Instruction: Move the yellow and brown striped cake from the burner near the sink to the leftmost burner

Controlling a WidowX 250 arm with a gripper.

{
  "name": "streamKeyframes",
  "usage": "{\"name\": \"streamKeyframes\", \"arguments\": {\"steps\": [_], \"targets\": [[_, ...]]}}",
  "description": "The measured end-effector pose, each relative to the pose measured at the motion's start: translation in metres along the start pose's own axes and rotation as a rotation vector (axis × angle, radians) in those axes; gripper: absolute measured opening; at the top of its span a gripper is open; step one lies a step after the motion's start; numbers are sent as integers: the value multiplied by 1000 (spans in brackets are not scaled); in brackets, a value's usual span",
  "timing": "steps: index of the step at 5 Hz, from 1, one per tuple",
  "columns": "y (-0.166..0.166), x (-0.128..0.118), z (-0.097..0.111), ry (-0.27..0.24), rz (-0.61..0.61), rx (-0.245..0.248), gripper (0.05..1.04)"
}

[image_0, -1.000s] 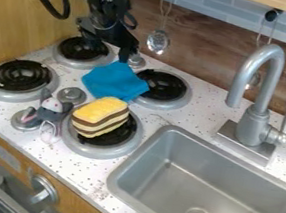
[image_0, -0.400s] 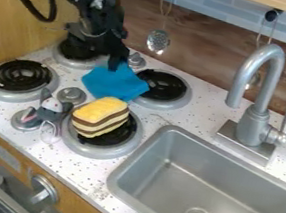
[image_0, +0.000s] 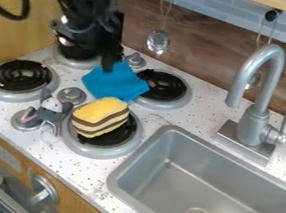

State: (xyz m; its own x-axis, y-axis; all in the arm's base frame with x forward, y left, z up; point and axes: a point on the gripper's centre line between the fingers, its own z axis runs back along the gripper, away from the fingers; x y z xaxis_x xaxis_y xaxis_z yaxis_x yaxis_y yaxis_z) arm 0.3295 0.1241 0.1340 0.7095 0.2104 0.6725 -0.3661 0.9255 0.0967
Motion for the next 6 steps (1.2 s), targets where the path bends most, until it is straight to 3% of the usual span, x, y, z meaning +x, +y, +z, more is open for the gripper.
{"name": "streamKeyframes", "arguments": {"steps": [1,2,3,5,6], "targets": [[-3,-27,18,32,-17,-61,1001],[-17,-49,22,73,-62,-127,1001],[-28,-62,21,94,-99,-153,1001],[-38,-82,-5,165,-155,-154,1001],[-48,-83,-17,175,-159,-198,1001]]}}
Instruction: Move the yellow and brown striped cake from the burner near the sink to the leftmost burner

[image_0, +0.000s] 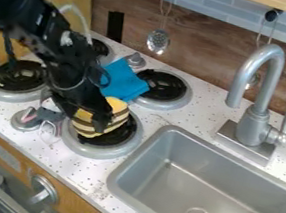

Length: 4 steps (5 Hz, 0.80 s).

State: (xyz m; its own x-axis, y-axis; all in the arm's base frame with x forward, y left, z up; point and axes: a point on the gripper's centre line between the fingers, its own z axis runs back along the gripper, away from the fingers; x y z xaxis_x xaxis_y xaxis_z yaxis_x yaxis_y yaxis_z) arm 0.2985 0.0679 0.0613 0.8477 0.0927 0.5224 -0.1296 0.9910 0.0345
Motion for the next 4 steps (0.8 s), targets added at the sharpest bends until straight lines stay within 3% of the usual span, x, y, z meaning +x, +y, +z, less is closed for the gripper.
{"name": "streamKeyframes", "arguments": {"steps": [2,3,4], "targets": [[-19,3,-12,0,-31,-52,1001],[-16,4,-23,6,-46,-19,955],[-6,8,-29,-3,-38,40,691]]}}
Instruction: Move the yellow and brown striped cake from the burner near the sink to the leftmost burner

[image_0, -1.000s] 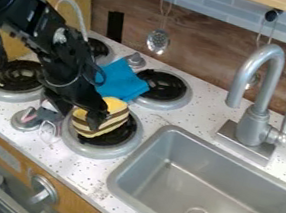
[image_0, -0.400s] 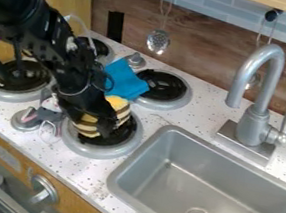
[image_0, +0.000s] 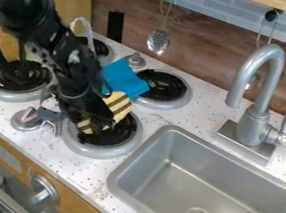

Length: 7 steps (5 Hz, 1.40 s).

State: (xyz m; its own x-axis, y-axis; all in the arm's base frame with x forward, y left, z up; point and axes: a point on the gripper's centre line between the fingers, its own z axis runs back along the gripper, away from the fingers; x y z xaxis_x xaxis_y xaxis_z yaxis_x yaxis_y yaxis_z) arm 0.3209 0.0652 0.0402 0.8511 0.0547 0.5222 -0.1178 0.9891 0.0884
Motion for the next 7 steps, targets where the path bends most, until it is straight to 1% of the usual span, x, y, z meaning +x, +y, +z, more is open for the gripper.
{"name": "streamKeyframes", "arguments": {"steps": [1,2,3,4,5,6,7], "targets": [[14,2,-7,-13,26,79,539],[21,1,-7,-15,33,95,489],[21,-1,-4,-15,30,85,488],[20,-2,5,-24,31,76,488],[32,8,27,-84,54,103,488],[54,17,52,-143,114,158,488],[82,14,68,-151,172,267,488]]}}
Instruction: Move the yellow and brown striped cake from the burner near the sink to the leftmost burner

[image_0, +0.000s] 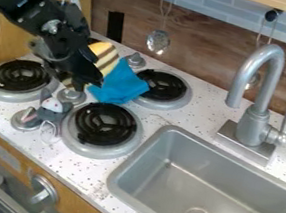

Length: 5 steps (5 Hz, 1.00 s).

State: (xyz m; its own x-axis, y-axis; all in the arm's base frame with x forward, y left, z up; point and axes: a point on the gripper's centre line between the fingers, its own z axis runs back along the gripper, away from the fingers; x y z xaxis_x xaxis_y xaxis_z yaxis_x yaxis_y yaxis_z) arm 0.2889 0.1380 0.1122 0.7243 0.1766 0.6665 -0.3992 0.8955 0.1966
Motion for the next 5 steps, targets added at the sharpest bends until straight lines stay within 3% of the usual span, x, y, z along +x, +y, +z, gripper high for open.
{"name": "streamKeyframes", "arguments": {"steps": [1,2,3,4,5], "targets": [[36,1,-10,13,55,142,488],[63,-1,-35,62,104,251,488],[82,3,-58,89,145,289,488],[94,-1,-86,157,178,309,488],[107,3,-99,176,202,333,488]]}}
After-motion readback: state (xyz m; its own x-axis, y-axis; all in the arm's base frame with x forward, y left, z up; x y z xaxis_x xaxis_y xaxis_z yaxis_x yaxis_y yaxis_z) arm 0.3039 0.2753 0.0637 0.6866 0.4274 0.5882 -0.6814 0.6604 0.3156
